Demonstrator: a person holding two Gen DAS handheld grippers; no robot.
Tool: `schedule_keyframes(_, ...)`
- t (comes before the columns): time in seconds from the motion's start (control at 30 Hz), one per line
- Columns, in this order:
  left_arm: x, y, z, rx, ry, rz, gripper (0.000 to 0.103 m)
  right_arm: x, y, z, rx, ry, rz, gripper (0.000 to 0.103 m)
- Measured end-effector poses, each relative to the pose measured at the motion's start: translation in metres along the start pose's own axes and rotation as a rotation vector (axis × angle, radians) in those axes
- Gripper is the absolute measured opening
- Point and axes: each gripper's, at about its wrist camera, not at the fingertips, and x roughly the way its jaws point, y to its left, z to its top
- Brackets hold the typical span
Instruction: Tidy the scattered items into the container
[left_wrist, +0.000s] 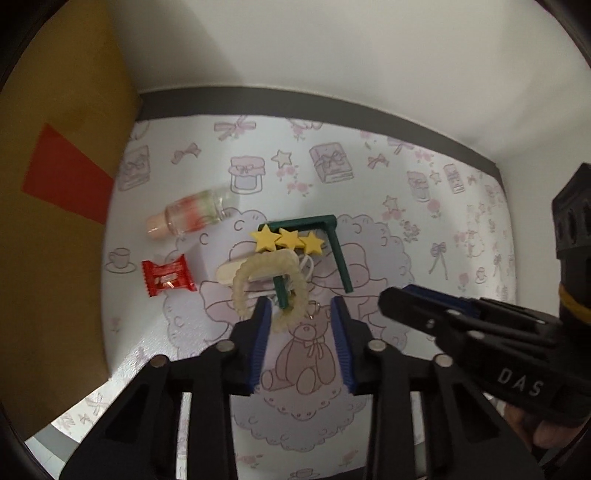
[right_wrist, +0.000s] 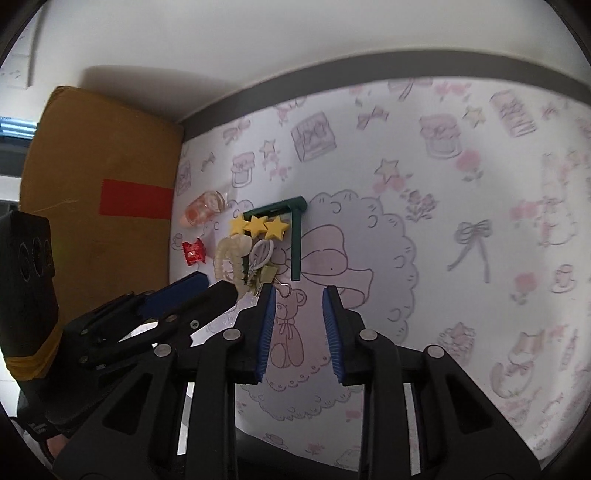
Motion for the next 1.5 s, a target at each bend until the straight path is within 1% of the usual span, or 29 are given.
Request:
schedule_keyframes(0.1,0.013,0.001,0.003,-0.005,0.025,-0.001,0.026,0.014,-0.006,0.007,0.025,0.028,0.021,0.028)
schedule_keyframes(0.2,0.024,0.003,0.007,-0.011,0.047,0.013,0.026,0.024,-0.013,0.014,0.043,0.045,0.031,0.027)
schedule_keyframes(0.3,0.030,0.005,0.009,-0.019,0.057,0.018,0.026,0.032,-0.020,0.021,0.071,0.071,0.083,0.027)
schedule_keyframes(0.37,0.032,0.006,0.009,-0.021,0.058,0.019,0.026,0.038,-0.021,0.024,0.077,0.095,0.102,0.027)
schedule_keyframes(0.43,0.031,0.008,0.009,-0.056,0.050,0.009,0.022,0.044,-0.020,0.026,0.078,0.110,0.116,0.028)
schedule_keyframes(0.5,0.031,0.009,0.008,-0.063,0.052,0.004,0.013,0.050,-0.017,0.027,0.071,0.127,0.128,0.027)
schedule_keyframes(0.53,0.031,0.011,0.007,-0.068,0.055,0.000,0.012,0.053,-0.014,0.027,0.064,0.133,0.129,0.025)
schedule_keyframes(0.57,0.030,0.011,0.007,-0.070,0.056,0.000,0.011,0.055,-0.012,0.027,0.056,0.140,0.126,0.015)
schedule_keyframes(0.6,0.029,0.012,0.006,-0.075,0.055,0.000,0.011,0.057,-0.010,0.026,0.050,0.145,0.117,0.008)
schedule_keyframes(0.67,0.027,0.014,0.005,-0.079,0.050,0.003,0.010,0.057,-0.007,0.025,0.045,0.132,0.096,0.007)
schedule_keyframes(0.77,0.019,0.017,0.003,-0.089,0.035,0.004,0.010,0.048,-0.002,0.022,0.031,0.106,0.114,0.007)
schedule_keyframes(0.97,-0.006,0.016,-0.001,-0.085,-0.012,0.010,0.010,0.018,0.006,0.020,-0.009,0.038,0.100,0.007)
schedule_keyframes(1.13,-0.030,0.010,-0.010,-0.076,-0.056,0.012,0.010,-0.011,0.018,0.013,-0.045,-0.025,0.094,0.007)
schedule_keyframes(1.27,-0.050,0.009,-0.019,-0.068,-0.086,0.012,0.010,-0.032,0.026,0.001,-0.063,-0.065,0.085,0.007)
schedule_keyframes(1.33,-0.060,0.007,-0.023,-0.061,-0.106,0.011,0.010,-0.048,0.024,-0.004,-0.068,-0.085,0.082,0.007)
schedule_keyframes(1.5,-0.076,-0.002,-0.031,-0.045,-0.139,0.004,0.010,-0.072,0.026,-0.020,-0.068,-0.124,0.077,0.007)
